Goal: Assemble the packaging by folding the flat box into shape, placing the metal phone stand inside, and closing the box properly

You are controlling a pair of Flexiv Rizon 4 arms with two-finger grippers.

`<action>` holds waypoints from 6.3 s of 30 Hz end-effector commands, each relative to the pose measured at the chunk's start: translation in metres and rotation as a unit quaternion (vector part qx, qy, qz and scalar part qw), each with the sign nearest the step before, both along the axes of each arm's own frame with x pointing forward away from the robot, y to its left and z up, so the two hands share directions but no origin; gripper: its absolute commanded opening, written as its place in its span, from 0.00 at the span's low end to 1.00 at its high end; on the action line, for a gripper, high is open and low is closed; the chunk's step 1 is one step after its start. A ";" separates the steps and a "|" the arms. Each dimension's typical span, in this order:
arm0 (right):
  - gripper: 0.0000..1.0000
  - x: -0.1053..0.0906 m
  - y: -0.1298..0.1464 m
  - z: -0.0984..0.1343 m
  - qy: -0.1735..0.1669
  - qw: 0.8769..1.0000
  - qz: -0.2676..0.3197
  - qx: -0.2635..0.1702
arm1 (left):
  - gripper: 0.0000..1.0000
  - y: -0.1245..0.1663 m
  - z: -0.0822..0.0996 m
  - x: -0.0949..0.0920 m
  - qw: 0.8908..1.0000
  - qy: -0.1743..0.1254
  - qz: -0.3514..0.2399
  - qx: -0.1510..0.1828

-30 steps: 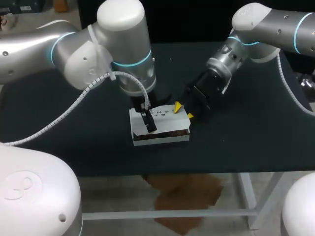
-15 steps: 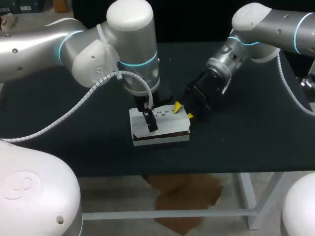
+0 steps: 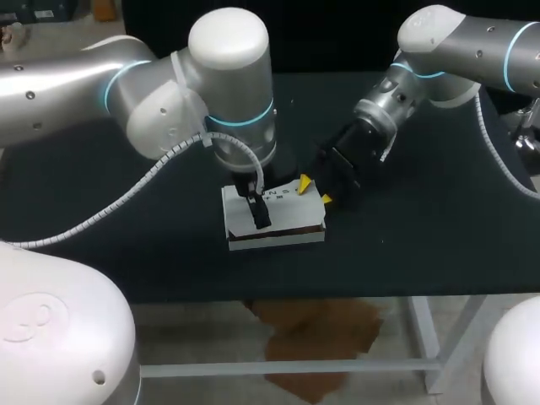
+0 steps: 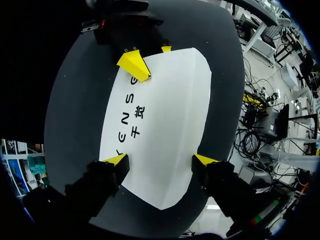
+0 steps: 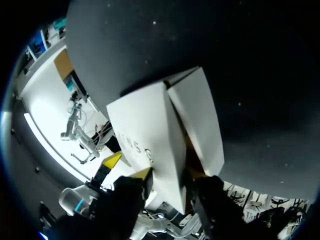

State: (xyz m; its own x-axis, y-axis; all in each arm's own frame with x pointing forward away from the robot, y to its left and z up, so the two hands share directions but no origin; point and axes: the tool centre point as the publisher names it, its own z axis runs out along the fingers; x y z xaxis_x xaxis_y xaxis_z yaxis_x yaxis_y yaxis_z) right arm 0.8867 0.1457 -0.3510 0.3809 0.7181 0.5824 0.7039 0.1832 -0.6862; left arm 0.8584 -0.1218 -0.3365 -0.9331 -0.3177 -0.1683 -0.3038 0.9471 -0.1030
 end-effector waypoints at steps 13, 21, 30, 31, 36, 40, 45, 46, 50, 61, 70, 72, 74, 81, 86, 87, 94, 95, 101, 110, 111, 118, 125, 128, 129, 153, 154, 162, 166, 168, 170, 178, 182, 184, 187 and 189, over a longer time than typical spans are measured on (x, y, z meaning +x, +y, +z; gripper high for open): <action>0.46 0.002 0.000 0.001 0.001 1.000 0.008 0.002 | 0.55 -0.008 -0.006 0.002 0.998 -0.058 0.014 0.006; 0.47 0.002 0.001 0.002 -0.001 1.000 0.009 0.001 | 0.43 -0.008 -0.008 0.000 0.997 -0.071 0.019 0.008; 0.47 0.000 -0.001 0.003 -0.002 1.000 0.007 -0.001 | 0.44 -0.008 -0.015 -0.002 0.996 -0.080 0.014 0.019; 0.47 0.000 -0.001 0.004 -0.002 1.000 0.007 -0.001 | 0.44 -0.009 -0.015 -0.002 0.996 -0.082 0.014 0.021; 0.47 -0.001 -0.003 0.005 -0.004 1.000 0.005 -0.002 | 0.44 -0.009 -0.017 -0.003 0.996 -0.082 0.012 0.022; 0.47 -0.002 -0.003 0.004 -0.005 1.000 0.004 -0.002 | 0.45 -0.010 -0.018 -0.004 0.996 -0.081 0.007 0.024; 0.47 -0.002 -0.005 0.003 -0.004 1.000 0.003 -0.001 | 0.44 -0.010 -0.019 -0.006 0.996 -0.081 0.005 0.026; 0.47 -0.003 -0.005 0.003 -0.004 1.000 0.002 -0.001 | 0.43 -0.010 -0.019 -0.006 0.996 -0.081 0.004 0.027; 0.47 -0.003 -0.007 0.003 -0.004 1.000 0.000 0.000 | 0.43 -0.011 -0.021 -0.008 0.996 -0.080 0.002 0.030; 0.47 -0.007 -0.017 0.007 -0.010 1.000 -0.012 0.004 | 0.43 -0.013 -0.023 -0.011 0.996 -0.079 -0.002 0.034; 0.46 -0.011 -0.032 0.019 -0.030 0.999 -0.037 0.009 | 0.43 -0.014 -0.024 -0.013 0.996 -0.079 -0.004 0.037; 0.46 -0.012 -0.035 0.022 -0.035 0.998 -0.041 0.011 | 0.43 -0.014 -0.025 -0.013 0.996 -0.078 -0.004 0.037; 0.46 -0.013 -0.037 0.026 -0.042 0.998 -0.046 0.013 | 0.43 -0.014 -0.025 -0.014 0.996 -0.078 -0.004 0.038; 0.28 -0.017 -0.040 0.037 -0.062 0.997 -0.050 0.021 | 0.44 -0.015 -0.024 -0.016 0.996 -0.079 -0.006 0.042; 0.02 -0.019 -0.035 0.040 -0.073 0.996 -0.044 0.024 | 0.44 -0.015 -0.025 -0.017 0.996 -0.078 -0.008 0.044; 0.00 -0.020 -0.033 0.040 -0.075 0.996 -0.041 0.024 | 0.44 -0.015 -0.025 -0.018 0.996 -0.077 -0.008 0.045; 0.00 -0.026 -0.025 0.039 -0.086 0.996 -0.026 0.019 | 0.45 -0.016 -0.024 -0.020 0.996 -0.078 -0.010 0.048; 0.00 -0.027 -0.024 0.038 -0.087 0.996 -0.025 0.019 | 0.45 -0.016 -0.024 -0.021 0.996 -0.078 -0.011 0.049; 0.00 -0.031 -0.018 0.030 -0.087 0.996 -0.014 0.018 | 0.45 -0.017 -0.023 -0.022 0.996 -0.079 -0.013 0.050; 0.00 -0.038 -0.012 0.013 -0.076 0.997 -0.004 0.018 | 0.45 -0.017 -0.023 -0.022 0.996 -0.077 -0.014 0.051; 0.00 -0.039 -0.012 0.012 -0.075 0.997 -0.004 0.018 | 0.45 -0.017 -0.023 -0.022 0.996 -0.077 -0.014 0.051; 0.00 -0.043 -0.014 0.005 -0.069 0.997 -0.006 0.021 | 0.45 -0.017 -0.023 -0.021 0.996 -0.077 -0.014 0.051; 0.00 -0.044 -0.016 0.000 -0.063 0.998 -0.012 0.022 | 0.45 -0.016 -0.023 -0.021 0.996 -0.077 -0.013 0.050; 0.00 -0.044 -0.017 -0.001 -0.064 0.998 -0.016 0.018 | 0.45 -0.016 -0.023 -0.021 0.996 -0.076 -0.013 0.049; 0.00 -0.044 -0.018 -0.001 -0.064 0.998 -0.017 0.018 | 0.45 -0.016 -0.023 -0.021 0.996 -0.076 -0.013 0.049; 0.00 -0.042 -0.017 -0.003 -0.061 0.998 -0.017 0.015 | 0.43 0.009 0.009 -0.037 0.995 -0.092 0.004 -0.041; 0.00 -0.042 -0.017 -0.003 -0.061 0.998 -0.017 0.015 | 0.34 0.013 0.013 -0.036 0.994 -0.087 0.004 -0.062; 0.00 -0.042 -0.017 -0.002 -0.062 0.998 -0.018 0.014 | 0.00 0.027 0.024 -0.032 0.990 -0.053 0.037 -0.123; 0.00 -0.042 -0.017 -0.002 -0.062 0.998 -0.018 0.014 | 0.00 0.032 0.019 -0.029 0.989 -0.037 0.052 -0.131; 0.00 -0.042 -0.017 -0.002 -0.061 0.998 -0.017 0.015 | 0.00 0.033 0.017 -0.029 0.989 -0.034 0.052 -0.135; 0.00 -0.042 -0.016 -0.003 -0.061 0.998 -0.016 0.014 | 0.00 0.033 0.013 -0.029 0.988 -0.028 0.050 -0.140; 0.00 -0.041 -0.016 -0.005 -0.058 0.998 -0.015 0.015 | 0.00 0.027 -0.002 -0.033 0.989 -0.017 0.040 -0.142; 0.00 -0.041 -0.016 -0.005 -0.058 0.998 -0.015 0.014 | 0.00 0.026 -0.009 -0.032 0.989 -0.012 0.038 -0.140; 0.00 -0.041 -0.016 -0.005 -0.057 0.998 -0.014 0.014 | 0.00 0.025 -0.012 -0.032 0.989 -0.010 0.037 -0.140; 0.00 -0.041 -0.016 -0.006 -0.057 0.998 -0.014 0.014 | 0.00 0.024 -0.016 -0.031 0.990 -0.006 0.037 -0.139; 0.00 -0.041 -0.016 -0.006 -0.056 0.998 -0.014 0.014 | 0.00 0.024 -0.017 -0.031 0.990 -0.005 0.037 -0.139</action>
